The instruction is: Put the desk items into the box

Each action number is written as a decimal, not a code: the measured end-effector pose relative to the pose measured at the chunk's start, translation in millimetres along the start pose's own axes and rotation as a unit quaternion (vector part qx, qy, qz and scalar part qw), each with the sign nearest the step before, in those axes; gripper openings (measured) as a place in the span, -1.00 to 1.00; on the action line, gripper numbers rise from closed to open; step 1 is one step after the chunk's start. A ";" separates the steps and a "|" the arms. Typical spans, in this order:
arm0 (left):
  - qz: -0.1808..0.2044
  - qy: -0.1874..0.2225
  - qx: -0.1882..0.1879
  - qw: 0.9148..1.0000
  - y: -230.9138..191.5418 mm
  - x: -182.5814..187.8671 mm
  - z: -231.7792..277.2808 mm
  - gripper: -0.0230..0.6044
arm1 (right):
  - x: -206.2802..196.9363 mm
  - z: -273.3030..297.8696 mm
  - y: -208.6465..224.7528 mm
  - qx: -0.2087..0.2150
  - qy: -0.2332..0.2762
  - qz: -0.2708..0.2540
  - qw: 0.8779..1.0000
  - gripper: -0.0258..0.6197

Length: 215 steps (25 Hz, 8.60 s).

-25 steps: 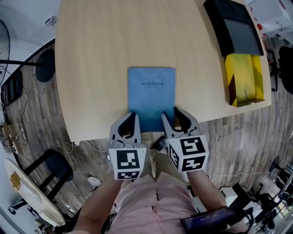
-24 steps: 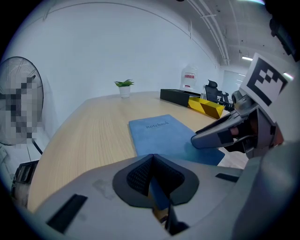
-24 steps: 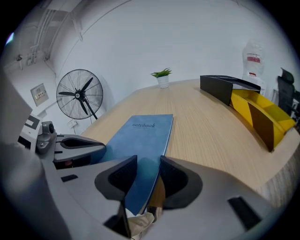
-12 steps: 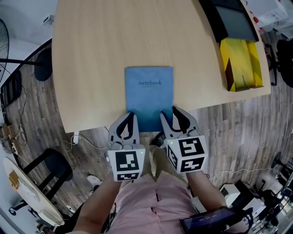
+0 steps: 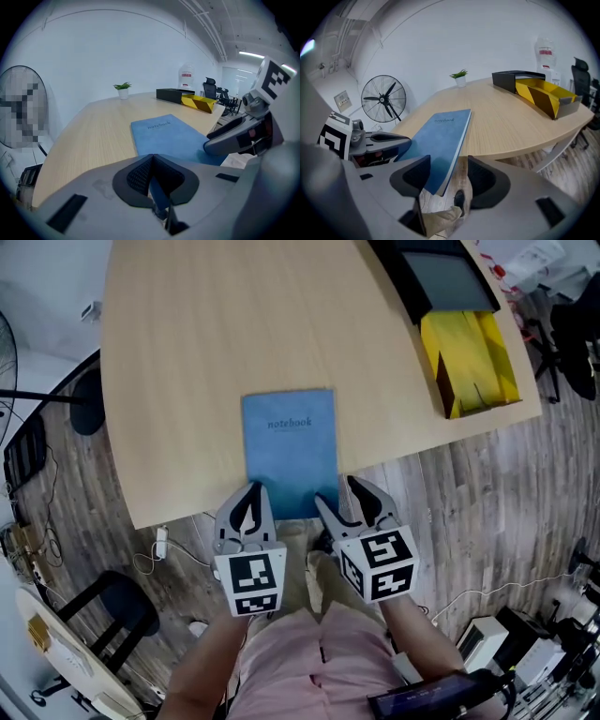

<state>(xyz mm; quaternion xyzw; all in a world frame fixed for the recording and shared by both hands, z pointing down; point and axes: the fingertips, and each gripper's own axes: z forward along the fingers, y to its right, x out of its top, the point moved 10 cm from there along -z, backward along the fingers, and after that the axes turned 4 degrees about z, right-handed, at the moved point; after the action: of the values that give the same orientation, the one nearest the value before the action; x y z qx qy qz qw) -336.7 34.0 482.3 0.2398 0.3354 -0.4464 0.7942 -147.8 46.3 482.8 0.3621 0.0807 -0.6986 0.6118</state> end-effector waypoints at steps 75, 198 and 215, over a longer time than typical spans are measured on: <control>0.059 0.259 -0.119 0.957 178.0 167.5 -117.0 -0.89 | -14.3 -284.6 94.7 0.043 0.278 0.264 0.923 -0.78; -0.019 0.046 -0.146 0.988 334.5 214.2 139.9 -0.89 | 104.6 -145.7 350.4 0.099 -0.049 -0.045 0.993 -0.92; -0.018 0.064 -0.127 0.990 317.6 244.5 163.0 -0.89 | 139.2 -131.0 363.5 0.079 0.001 -0.016 0.997 -0.92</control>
<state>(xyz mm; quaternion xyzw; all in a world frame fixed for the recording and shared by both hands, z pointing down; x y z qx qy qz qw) 83.5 -56.4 433.2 0.1584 0.4439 -0.3984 0.7869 239.0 -78.4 423.8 0.4090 0.0318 -0.7124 0.5694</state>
